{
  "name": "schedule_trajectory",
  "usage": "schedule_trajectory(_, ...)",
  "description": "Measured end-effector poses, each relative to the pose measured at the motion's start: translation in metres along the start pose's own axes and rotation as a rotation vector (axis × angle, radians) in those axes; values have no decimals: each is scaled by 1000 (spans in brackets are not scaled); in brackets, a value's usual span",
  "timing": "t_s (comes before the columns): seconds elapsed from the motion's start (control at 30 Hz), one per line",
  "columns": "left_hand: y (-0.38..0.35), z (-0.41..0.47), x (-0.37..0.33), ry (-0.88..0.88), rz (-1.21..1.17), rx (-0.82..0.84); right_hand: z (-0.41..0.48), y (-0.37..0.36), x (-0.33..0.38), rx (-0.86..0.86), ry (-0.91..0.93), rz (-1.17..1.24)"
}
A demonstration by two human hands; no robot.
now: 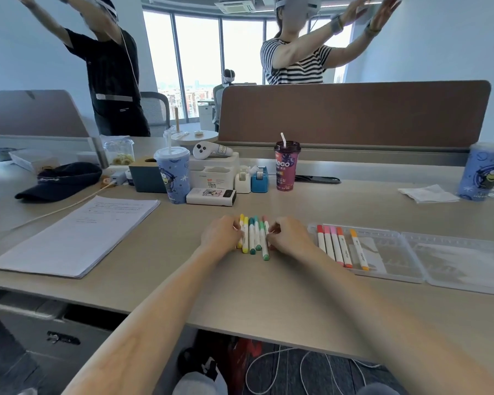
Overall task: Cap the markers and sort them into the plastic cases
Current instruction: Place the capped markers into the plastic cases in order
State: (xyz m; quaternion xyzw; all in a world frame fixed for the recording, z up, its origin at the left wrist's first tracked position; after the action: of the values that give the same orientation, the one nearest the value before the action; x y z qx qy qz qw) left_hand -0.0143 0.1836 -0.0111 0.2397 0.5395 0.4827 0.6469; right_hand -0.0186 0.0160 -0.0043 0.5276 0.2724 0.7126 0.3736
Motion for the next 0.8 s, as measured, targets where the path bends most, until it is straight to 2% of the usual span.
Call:
schedule_trajectory(0.27,3,9,9,28,30,9,5,5,-2,58,-74,38)
schedule_trajectory(0.5,1,15,6,31,41,46,20,1,2,155,-95,-86)
schedule_trajectory(0.63,1,17,6,25,50,40,24,1,11,120,-2,-170)
schedule_trajectory(0.8,2,17,10,37,50,55,27,2,5,114,-86,-105)
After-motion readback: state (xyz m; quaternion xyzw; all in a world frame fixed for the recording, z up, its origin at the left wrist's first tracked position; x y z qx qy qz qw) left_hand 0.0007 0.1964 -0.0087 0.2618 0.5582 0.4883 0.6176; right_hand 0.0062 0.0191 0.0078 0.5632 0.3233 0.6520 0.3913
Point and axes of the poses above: each hand's wrist, its own z-axis towards the middle knuckle, its own y-axis out of the back of the hand, x = y × z, the point moved 6 cm from there along z, towards the middle knuckle, and after that the axes turned 14 degrees about -x, right-handed, at the moved point
